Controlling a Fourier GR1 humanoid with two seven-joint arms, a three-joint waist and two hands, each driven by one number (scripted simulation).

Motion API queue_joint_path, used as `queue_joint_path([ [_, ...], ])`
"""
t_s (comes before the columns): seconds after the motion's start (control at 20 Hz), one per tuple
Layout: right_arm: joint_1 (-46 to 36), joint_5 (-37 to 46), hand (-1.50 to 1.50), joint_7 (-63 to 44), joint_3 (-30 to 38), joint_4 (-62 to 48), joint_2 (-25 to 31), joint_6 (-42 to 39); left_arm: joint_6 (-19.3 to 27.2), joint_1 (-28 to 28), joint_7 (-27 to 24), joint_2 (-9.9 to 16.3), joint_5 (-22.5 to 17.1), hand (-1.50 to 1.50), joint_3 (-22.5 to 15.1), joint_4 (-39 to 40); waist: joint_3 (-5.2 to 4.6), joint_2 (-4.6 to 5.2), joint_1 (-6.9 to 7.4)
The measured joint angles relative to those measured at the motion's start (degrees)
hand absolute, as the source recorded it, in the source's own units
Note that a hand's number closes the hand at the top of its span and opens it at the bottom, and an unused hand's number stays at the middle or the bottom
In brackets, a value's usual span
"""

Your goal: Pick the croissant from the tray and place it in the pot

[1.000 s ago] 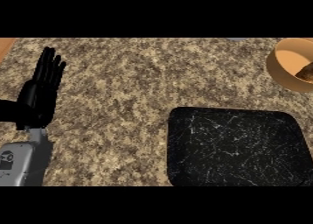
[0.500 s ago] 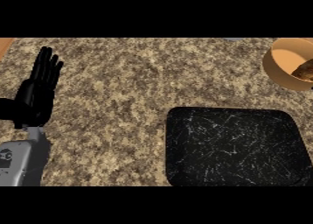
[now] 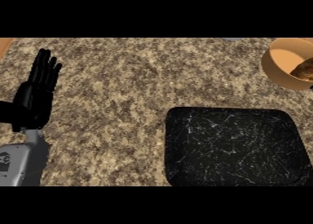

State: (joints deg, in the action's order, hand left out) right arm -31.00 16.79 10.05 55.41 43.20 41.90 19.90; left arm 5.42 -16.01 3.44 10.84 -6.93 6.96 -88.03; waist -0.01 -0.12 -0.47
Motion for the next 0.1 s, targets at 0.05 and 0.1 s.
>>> queue_joint_path([
  [0.05,1.8,-1.3,-1.50,0.4,0.4,1.5,-0.8,-0.7,0.0,0.0,0.3,0.2,0.1,0.00,0.0,-0.3,-0.01,-0.02,-0.04],
  [0.1,3.0,-2.4,-1.50,0.3,0.8,2.0,-0.2,-1.6,0.1,0.8,0.5,-0.1,0.2,0.00,-0.2,-1.1,0.02,-0.01,0.04],
])
